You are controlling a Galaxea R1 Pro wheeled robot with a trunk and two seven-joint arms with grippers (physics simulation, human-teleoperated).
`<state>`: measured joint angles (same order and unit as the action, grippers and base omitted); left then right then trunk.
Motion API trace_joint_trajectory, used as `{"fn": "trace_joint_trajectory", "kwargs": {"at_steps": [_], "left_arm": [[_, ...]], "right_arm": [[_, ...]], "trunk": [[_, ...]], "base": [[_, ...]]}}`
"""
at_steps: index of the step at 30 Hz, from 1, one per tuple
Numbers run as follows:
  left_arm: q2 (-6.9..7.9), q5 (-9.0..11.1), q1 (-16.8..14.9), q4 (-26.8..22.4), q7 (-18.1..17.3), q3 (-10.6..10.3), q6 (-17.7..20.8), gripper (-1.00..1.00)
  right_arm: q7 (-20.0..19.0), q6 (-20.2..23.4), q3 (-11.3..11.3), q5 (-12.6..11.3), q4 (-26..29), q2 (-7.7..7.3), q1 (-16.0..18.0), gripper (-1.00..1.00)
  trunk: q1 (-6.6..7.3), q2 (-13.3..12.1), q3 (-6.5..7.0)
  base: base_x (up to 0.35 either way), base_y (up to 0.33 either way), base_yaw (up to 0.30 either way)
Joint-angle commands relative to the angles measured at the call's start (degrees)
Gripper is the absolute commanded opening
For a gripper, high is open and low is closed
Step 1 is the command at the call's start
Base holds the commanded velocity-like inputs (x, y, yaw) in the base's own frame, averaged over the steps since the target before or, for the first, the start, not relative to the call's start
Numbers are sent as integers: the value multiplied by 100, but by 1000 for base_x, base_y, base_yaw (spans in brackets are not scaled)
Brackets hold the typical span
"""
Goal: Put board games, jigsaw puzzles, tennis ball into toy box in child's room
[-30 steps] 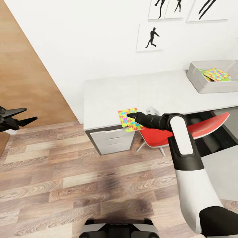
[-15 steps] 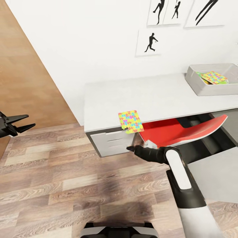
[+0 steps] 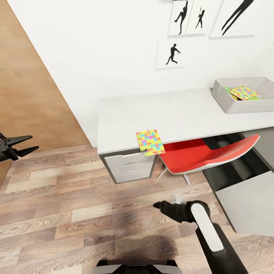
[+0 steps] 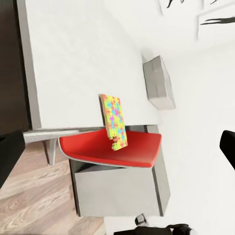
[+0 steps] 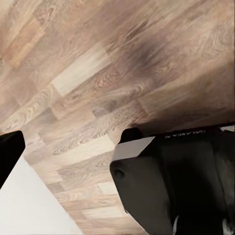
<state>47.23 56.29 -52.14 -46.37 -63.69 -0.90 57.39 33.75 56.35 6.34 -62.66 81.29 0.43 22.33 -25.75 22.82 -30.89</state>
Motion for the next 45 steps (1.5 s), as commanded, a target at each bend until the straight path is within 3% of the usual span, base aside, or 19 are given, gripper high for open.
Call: {"fn": "trace_joint_trajectory", "kwargs": {"at_steps": [1,4,6,7,9,11,15,16,20,21,24,27,32,33,36,39,41,44,45], "left_arm": [[4,-38,-6,62,-17,-11,9,100],[0,-468,-3,473,-27,-22,-390,100],[-6,-650,2,659,-41,-29,-597,100],[-13,-837,8,874,-82,-37,-823,100],[-24,-1036,14,1106,-156,-42,-1070,100],[-49,-1371,21,1494,-312,-48,-1515,100],[-99,-1945,26,2104,-540,-75,-2262,100],[-144,-2269,27,2404,-633,-104,-2646,100],[-250,-2857,28,2930,-720,-140,-3318,100],[-305,-3098,28,3151,-727,-151,-3595,100],[-468,-3481,28,3517,-685,-166,-4051,100],[-617,-3725,29,3707,-517,-178,-4312,100],[-863,-4235,29,4020,369,-197,-4652,100],[-971,-4417,29,4147,770,-201,-4737,100],[-1168,-4674,29,4317,1403,-207,-4887,100],[-1382,-4883,34,4443,2042,-212,-5053,100],[-1664,-5064,122,4563,2888,-215,-5203,100],[-1873,-5134,255,4595,3487,-219,-5254,100],[-2018,-5160,351,4607,3866,-222,-5273,100]], "right_arm": [[57,-122,11,52,-132,-13,-21,100],[-12,-989,62,1037,-988,-59,-90,100],[-90,-1277,98,1402,-1284,-63,-99,100],[-209,-1583,139,1752,-1596,-54,-105,100],[-362,-1901,174,2070,-1917,-52,-108,100],[-635,-2397,205,2455,-2399,-53,-112,100],[-1021,-3032,226,2788,-3052,-51,-114,100],[-1184,-3326,233,2882,-3362,-48,-114,100],[-1412,-3858,240,2980,-3906,-58,-115,100],[-1476,-4092,242,3005,-4137,-62,-115,100],[-1544,-4439,256,3031,-4483,-54,-115,100],[-1567,-4575,265,3036,-4630,-53,-115,100],[-1584,-4694,271,3045,-4836,-61,-115,100],[-1590,-4733,271,3047,-4904,-67,-115,100],[-1600,-4840,273,3048,-5012,-68,-115,100],[-1608,-4972,278,3048,-5122,-62,-115,100],[-1619,-5087,284,3049,-5239,-66,-115,100],[-1622,-5127,287,3049,-5290,-70,-115,100],[-1623,-5142,287,3049,-5309,-70,-115,100]], "trunk": [[-3,10,1],[-3,10,29],[-3,10,47],[-3,10,56],[-3,10,75],[-3,10,93],[-3,10,129],[-3,10,139],[-3,10,175],[-3,10,184],[-3,10,212],[-3,10,239],[-3,10,285],[-3,10,294],[-3,10,322],[-3,10,349],[-3,10,368],[-3,10,395],[-3,10,404]], "base": [[0,0,0],[0,0,0],[0,0,0],[0,0,0],[0,0,0],[0,0,0],[0,0,0],[0,0,0],[0,0,0],[0,0,0],[0,0,0],[0,0,0],[0,0,0],[0,0,0],[0,0,0],[0,0,0],[0,0,0],[0,0,0],[0,0,0]]}}
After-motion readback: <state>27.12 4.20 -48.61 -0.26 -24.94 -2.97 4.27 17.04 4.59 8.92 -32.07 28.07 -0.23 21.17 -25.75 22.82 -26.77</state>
